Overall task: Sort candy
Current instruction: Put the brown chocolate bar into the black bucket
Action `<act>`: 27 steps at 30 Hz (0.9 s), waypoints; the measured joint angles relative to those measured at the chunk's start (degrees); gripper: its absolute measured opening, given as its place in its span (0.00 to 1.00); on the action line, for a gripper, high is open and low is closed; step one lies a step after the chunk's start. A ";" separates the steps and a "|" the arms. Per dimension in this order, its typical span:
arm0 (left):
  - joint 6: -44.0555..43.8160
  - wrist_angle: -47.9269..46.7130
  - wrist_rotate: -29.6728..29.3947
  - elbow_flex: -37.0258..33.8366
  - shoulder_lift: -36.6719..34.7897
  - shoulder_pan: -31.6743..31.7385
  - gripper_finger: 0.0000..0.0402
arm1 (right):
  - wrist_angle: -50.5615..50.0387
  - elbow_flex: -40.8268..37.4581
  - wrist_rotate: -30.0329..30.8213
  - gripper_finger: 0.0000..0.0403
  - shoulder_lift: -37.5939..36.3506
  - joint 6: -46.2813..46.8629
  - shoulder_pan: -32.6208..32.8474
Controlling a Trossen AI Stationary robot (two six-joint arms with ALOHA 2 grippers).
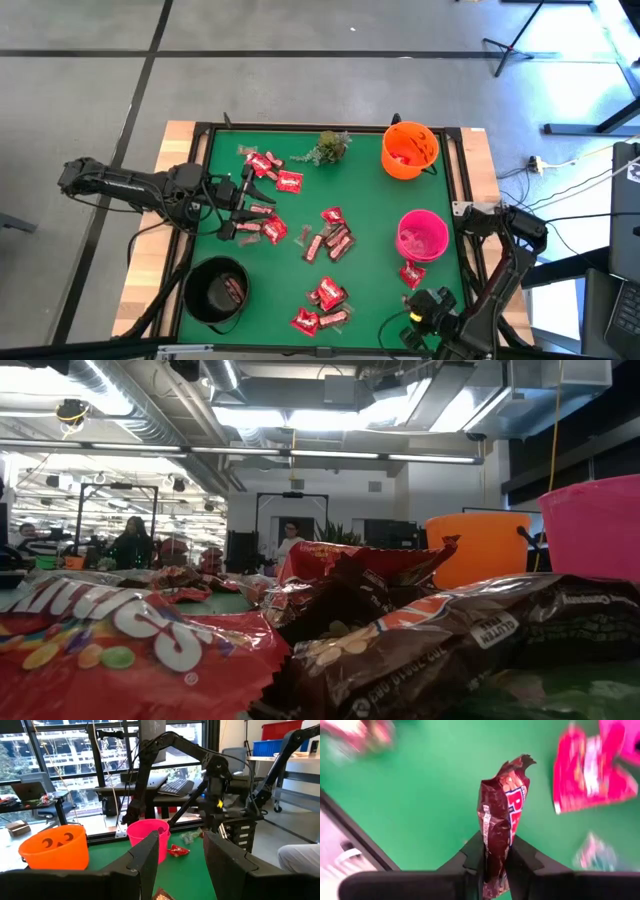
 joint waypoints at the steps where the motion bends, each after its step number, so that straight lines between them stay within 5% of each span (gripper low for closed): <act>1: -0.31 0.00 0.00 0.00 0.02 -0.22 0.36 | -0.97 0.82 2.73 0.13 0.00 -0.53 0.00; 8: -0.89 0.64 0.00 0.00 1.83 -1.96 0.36 | -7.28 4.29 23.43 0.11 0.00 -1.15 -0.27; 14: -0.87 3.89 -0.07 0.00 5.94 -2.12 0.36 | -8.73 4.31 34.47 0.13 0.02 -1.15 -2.60; 27: -0.84 6.45 -0.15 0.00 10.49 -2.12 0.36 | -8.40 4.29 36.63 0.12 0.02 -5.81 -10.91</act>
